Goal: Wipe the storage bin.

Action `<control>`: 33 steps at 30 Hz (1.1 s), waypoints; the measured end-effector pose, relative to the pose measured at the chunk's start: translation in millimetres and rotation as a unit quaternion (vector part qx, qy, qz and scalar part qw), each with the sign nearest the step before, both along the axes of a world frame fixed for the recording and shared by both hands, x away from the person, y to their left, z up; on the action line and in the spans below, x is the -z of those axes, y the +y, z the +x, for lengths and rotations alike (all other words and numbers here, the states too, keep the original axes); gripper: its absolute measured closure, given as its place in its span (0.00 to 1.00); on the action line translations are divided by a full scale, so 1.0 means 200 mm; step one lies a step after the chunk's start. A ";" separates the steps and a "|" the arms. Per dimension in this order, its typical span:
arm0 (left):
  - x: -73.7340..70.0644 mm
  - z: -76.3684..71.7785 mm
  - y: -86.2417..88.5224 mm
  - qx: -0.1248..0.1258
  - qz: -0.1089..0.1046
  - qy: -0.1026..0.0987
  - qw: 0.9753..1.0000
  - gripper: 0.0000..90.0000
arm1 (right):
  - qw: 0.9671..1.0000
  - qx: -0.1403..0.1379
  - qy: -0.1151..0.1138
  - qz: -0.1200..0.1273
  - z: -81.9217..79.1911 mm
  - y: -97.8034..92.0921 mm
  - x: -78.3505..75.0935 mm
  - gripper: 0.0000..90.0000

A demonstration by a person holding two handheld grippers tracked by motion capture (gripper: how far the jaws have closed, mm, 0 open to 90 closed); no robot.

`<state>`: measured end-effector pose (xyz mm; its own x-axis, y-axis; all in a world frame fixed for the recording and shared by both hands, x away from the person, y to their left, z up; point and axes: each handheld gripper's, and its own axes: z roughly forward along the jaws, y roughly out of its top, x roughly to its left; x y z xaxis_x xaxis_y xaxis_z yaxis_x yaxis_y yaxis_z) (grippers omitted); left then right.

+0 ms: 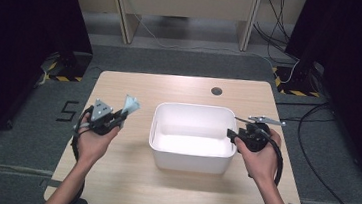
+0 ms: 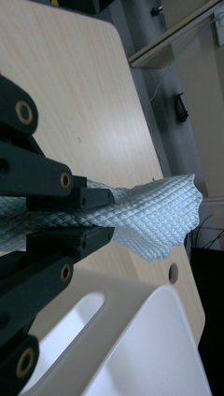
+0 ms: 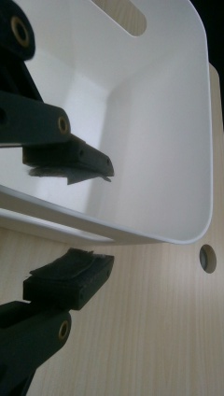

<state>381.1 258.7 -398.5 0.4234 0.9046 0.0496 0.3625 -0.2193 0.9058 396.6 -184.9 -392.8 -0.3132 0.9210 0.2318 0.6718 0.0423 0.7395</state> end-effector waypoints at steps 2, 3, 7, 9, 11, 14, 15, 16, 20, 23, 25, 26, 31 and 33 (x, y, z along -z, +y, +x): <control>0.02 -0.08 0.00 0.007 -0.004 -0.004 1.000 0.91 | 1.000 0.000 0.003 0.001 -0.01 0.01 0.00 0.57; 0.03 -0.13 -0.01 0.012 -0.007 -0.005 1.000 0.91 | 1.000 0.000 0.003 0.001 -0.01 0.01 0.00 0.57; 0.08 -0.28 -0.03 0.037 -0.013 -0.011 0.999 0.91 | 1.000 0.000 0.005 -0.003 -0.02 0.01 0.00 0.57; 0.09 -0.35 -0.05 0.044 -0.017 -0.020 0.999 0.91 | 1.000 0.000 0.004 -0.006 -0.04 0.01 -0.01 0.58; 0.09 -0.38 -0.06 0.047 -0.020 -0.022 0.998 0.91 | 1.000 0.001 0.004 -0.006 -0.05 0.01 -0.01 0.58; 0.08 -0.46 -0.10 0.062 -0.027 -0.034 0.997 0.91 | 1.000 0.003 0.007 -0.008 -0.06 0.01 -0.02 0.61; 0.08 -0.46 -0.10 0.062 -0.027 -0.034 0.997 0.91 | 1.000 0.004 0.007 -0.009 -0.07 0.01 -0.02 0.61; 0.08 -0.50 -0.14 0.073 -0.030 -0.038 0.996 0.91 | 1.000 0.003 0.008 -0.010 -0.07 0.01 -0.02 0.62; 0.11 -0.53 -0.23 0.095 -0.030 -0.042 0.994 0.91 | 1.000 0.000 0.007 -0.016 -0.07 0.04 -0.02 0.65; 0.12 -0.53 -0.26 0.101 -0.029 -0.041 0.994 0.91 | 1.000 -0.005 0.007 -0.019 -0.08 0.06 -0.02 0.65; 0.14 -0.52 -0.30 0.106 -0.027 -0.041 0.993 0.91 | 1.000 -0.002 0.003 -0.031 -0.08 0.07 -0.02 0.65; 0.15 -0.51 -0.32 0.111 -0.029 -0.039 0.993 0.91 | 1.000 0.000 0.005 -0.030 -0.08 0.07 -0.02 0.66; 0.15 -0.49 -0.36 0.113 -0.019 -0.040 0.993 0.91 | 0.999 0.001 0.005 -0.040 -0.06 0.08 -0.01 0.67; 0.15 -0.47 -0.36 0.112 -0.006 -0.040 0.993 0.91 | 0.999 0.000 0.005 -0.040 -0.05 0.09 0.00 0.67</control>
<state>286.5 186.7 -428.5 0.6096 0.7886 0.0811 0.2318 -0.2751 0.9330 387.4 -166.3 -391.8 -0.3107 0.9369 0.1600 0.6795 0.1012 0.7266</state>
